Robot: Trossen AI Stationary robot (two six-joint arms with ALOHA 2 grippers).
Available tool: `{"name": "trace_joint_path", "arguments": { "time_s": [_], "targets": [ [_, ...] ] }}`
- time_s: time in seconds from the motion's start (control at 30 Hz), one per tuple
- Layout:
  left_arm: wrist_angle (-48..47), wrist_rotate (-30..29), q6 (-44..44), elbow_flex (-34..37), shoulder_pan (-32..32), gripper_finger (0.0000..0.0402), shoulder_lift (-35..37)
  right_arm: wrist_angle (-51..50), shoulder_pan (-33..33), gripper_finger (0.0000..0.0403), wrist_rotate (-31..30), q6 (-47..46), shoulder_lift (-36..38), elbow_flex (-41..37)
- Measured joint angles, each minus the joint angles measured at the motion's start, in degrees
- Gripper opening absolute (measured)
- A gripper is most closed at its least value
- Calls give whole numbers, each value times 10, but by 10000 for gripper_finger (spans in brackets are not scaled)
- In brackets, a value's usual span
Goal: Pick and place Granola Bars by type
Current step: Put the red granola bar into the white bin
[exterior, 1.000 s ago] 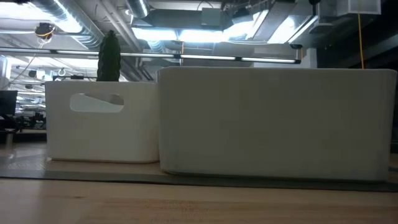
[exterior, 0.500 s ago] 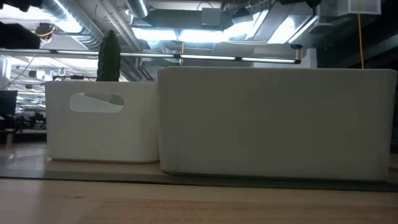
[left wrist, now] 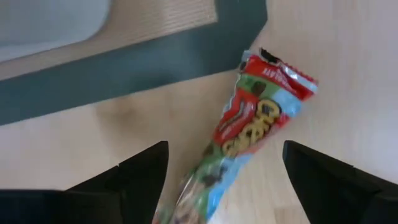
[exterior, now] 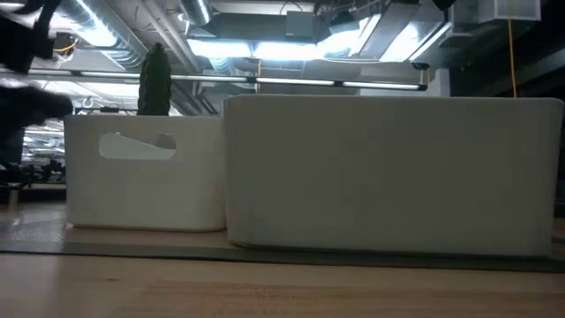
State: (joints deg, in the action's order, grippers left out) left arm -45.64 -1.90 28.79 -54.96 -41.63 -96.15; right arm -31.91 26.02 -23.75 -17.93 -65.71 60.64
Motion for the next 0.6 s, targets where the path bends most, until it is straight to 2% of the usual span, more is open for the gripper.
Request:
{"name": "trace_joint_path", "arguments": {
  "time_s": [0.1,0.17,0.33,0.4,0.43,0.53,0.6],
  "targets": [
    [0,5,17,-2,0,273,-30,0,0,227,1,0,0,0],
    [-6,11,24,-3,-2,237,-42,0,0,227,13,1,0,0],
    [-17,31,73,-3,-4,102,-37,-1,0,227,29,2,0,0],
    [-40,35,101,1,-4,42,-22,-1,0,227,29,3,0,0],
    [-59,36,121,1,-4,25,-12,-2,0,227,29,4,0,0],
    [-103,36,187,-16,-4,19,31,-4,0,227,29,3,0,0],
    [-174,36,231,-28,-6,19,62,-6,0,227,29,3,0,0]
  ]
}}
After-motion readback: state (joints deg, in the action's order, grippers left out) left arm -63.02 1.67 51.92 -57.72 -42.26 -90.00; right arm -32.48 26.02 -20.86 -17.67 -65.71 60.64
